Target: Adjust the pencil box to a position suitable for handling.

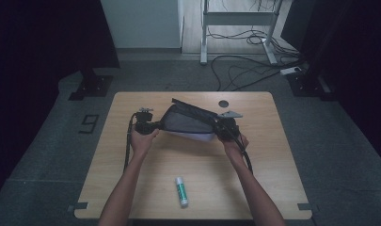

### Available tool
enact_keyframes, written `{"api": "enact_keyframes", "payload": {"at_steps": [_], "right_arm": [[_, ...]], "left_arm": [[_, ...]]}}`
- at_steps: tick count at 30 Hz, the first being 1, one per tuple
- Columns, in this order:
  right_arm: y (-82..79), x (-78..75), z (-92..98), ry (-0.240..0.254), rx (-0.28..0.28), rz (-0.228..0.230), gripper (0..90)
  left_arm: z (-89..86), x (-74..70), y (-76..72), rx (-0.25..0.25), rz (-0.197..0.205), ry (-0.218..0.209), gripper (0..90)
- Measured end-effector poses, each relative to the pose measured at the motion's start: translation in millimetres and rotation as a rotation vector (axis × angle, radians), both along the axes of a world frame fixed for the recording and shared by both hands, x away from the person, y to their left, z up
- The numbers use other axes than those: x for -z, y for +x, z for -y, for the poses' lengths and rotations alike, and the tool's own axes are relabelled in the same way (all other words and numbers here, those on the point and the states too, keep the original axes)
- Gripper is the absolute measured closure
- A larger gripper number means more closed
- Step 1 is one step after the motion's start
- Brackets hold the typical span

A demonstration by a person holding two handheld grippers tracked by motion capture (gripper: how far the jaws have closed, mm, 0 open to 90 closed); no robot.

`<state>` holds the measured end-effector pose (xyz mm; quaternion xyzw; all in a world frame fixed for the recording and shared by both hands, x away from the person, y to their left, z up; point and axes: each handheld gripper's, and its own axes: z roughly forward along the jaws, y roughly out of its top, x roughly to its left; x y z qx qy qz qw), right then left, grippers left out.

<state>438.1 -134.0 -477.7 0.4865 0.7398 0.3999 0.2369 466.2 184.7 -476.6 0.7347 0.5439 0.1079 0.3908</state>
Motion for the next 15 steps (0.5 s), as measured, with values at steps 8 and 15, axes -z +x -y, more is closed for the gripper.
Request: {"api": "enact_keyframes", "payload": {"at_steps": [8,15], "right_arm": [[-10.8,-12.9,0.9,0.0,-0.009,0.026,84.2],[-15.4,-13.6,-1.7,0.001,-0.018,0.028,84.3]], "left_arm": [[-0.4,-8.0,-8.4,0.01,0.019,-0.003,80.1],[-4.1,-6.3,-14.5,0.004,0.013,-0.013,80.2]]}}
